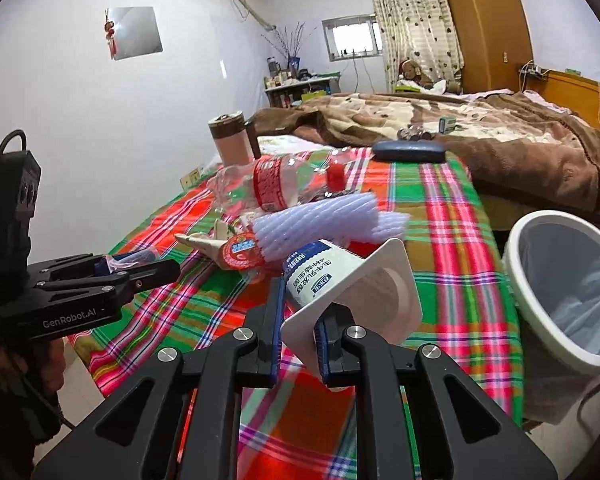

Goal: Collect trash
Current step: 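Carry the yogurt cup over the white bin and open the right tool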

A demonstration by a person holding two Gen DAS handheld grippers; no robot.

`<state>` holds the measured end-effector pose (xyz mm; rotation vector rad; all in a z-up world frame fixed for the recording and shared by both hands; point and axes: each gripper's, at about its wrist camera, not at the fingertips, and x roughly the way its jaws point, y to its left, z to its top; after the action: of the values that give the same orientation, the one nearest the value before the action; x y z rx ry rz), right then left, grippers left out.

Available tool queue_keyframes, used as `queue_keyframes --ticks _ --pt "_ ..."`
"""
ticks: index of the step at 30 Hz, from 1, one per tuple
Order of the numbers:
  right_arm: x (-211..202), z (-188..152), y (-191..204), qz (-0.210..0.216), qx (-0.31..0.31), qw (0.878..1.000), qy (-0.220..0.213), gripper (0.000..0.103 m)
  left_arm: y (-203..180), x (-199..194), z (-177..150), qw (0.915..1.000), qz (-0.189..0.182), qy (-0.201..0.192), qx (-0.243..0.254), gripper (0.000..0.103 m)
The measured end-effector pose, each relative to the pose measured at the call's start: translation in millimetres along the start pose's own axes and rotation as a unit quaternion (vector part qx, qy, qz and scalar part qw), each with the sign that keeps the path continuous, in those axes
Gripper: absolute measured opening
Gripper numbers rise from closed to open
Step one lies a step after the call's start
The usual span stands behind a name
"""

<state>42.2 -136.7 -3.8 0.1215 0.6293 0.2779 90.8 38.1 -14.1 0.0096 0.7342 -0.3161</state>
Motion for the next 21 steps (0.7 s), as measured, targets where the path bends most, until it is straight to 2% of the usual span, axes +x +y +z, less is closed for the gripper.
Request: queue_keyframes --ticks 12,21 --pt "-32.6 10.2 -52.8 -0.064 0.018 0.997 -0.03 0.014 -67.9 18.9 25.0 0.9984 -0.045 -0.008 0.033 0.044" --pt "-51.0 17.0 -101.4 -0.128 0.051 0.989 -0.046 0.014 -129.3 44.4 45.9 0.994 -0.085 -0.008 0.069 0.044"
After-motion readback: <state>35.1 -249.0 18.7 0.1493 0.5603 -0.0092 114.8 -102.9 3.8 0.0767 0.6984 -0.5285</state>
